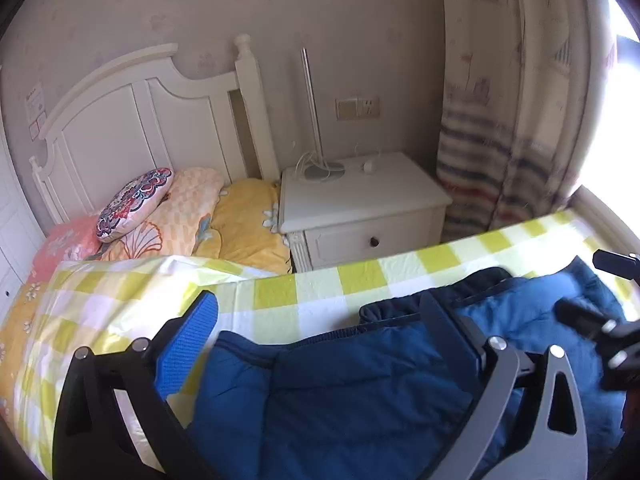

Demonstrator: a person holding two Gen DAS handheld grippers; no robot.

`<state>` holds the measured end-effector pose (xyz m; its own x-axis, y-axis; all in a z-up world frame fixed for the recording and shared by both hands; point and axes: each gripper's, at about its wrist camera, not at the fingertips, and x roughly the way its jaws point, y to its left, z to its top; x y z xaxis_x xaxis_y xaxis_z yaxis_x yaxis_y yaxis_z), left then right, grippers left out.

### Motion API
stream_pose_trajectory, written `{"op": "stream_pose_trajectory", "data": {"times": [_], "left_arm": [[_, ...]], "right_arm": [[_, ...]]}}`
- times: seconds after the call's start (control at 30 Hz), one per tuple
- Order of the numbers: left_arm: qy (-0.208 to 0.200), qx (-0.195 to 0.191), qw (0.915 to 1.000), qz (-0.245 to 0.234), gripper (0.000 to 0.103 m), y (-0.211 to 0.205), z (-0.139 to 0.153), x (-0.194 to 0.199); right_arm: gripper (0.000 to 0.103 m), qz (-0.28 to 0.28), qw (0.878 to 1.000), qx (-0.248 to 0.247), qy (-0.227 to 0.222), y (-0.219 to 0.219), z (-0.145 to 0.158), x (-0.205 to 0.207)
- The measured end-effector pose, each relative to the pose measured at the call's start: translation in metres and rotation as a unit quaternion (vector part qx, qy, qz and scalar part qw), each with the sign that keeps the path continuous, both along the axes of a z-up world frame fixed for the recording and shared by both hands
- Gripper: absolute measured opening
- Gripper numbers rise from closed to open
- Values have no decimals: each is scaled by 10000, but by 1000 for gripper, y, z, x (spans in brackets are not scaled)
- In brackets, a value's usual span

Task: Fold large clothes

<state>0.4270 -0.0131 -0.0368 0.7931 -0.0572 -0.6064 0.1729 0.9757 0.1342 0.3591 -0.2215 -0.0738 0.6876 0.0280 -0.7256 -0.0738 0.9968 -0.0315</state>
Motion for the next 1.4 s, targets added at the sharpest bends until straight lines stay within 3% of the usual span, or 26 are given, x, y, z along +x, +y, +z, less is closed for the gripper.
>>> {"op": "stream_pose_trajectory", "data": {"times": [0.07,0.13,0.3,0.73,0.87,0.93,1.0,1.13,1.23,1.4], "left_arm": [[559,244,9981,73,100,-11,-46,21],[1257,358,9912,193,101,-17,-89,41],[1096,204,9936,198,101,-13,-92,39],[1135,-271,9931,126,101,-1,-94,41],[1223,-219,9922,105,101,-1,-91,39],[1311,-210,9911,129,101,9,-81,29],[983,-264,9946,182,101,31,-63,4],[444,57,9980,444,101,81,-57,-39],[639,-330,9951,682,101,120,-67,-44],[1171,-1065,9840,816,101,143,-91,-39]], "right_arm": [[99,-78,9964,-20,848,-2,-46,23],[99,-97,9966,62,822,-3,-44,26],[99,-90,9973,186,708,-9,-49,23],[99,-91,9976,372,570,-11,-48,21],[99,23,9958,443,797,-13,-46,22],[98,67,9936,561,981,-21,-36,10],[98,132,9935,784,813,-31,-21,-17],[98,106,9985,313,427,-47,-13,-83],[99,-52,9987,390,314,-64,-27,-99],[99,380,9978,533,53,-72,-37,-85]]}}
